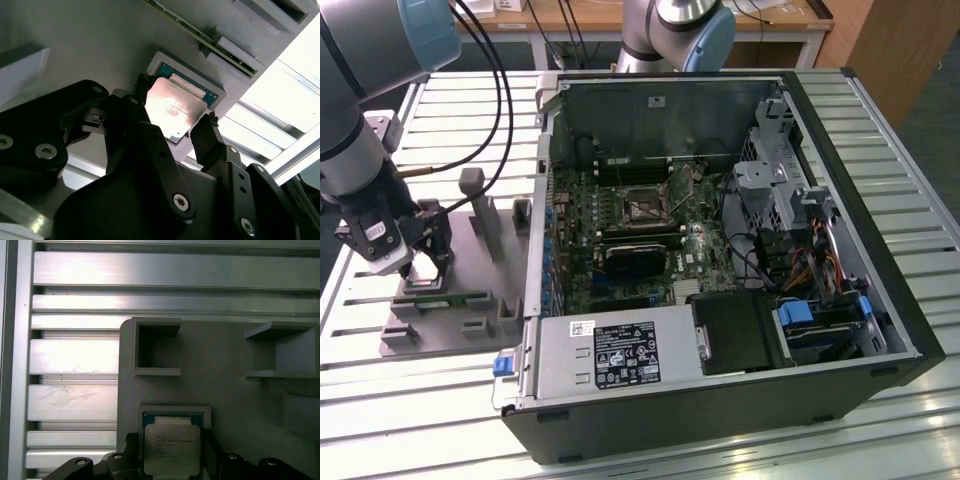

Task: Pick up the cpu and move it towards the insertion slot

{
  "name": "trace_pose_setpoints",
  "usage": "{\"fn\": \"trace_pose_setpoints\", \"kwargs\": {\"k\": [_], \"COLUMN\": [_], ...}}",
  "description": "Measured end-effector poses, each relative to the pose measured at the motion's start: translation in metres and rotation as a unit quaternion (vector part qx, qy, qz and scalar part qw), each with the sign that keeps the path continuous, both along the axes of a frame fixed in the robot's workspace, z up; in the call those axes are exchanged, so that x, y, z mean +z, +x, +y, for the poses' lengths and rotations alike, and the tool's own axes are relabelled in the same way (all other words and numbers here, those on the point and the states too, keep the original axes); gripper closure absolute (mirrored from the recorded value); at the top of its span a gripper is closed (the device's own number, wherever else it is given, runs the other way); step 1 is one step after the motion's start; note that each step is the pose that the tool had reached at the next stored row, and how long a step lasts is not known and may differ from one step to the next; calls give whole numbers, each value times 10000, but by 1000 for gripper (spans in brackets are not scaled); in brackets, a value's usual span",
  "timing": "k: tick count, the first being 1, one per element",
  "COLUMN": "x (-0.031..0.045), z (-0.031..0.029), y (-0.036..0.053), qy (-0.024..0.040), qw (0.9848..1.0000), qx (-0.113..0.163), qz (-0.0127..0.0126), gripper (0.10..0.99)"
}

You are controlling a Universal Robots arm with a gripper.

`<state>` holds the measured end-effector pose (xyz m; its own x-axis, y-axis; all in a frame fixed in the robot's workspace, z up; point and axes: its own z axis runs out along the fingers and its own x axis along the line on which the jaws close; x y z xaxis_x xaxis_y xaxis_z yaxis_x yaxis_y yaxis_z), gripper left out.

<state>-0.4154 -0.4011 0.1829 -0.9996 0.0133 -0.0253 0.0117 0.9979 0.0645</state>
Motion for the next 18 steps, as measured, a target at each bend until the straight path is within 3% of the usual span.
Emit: {"fn": "trace_pose_setpoints", "kwargs": {"k": [6,7,14,18], "x": [0,0,1,49], "z": [0,0,1,1], "y": [0,0,0,-1], "qy": [0,-1,0,0], "qw": [10000,10000,10000,10000], "qx": [0,0,0,0], "qz": [1,1,-1,1], "gripper": [482,545,549,549]}}
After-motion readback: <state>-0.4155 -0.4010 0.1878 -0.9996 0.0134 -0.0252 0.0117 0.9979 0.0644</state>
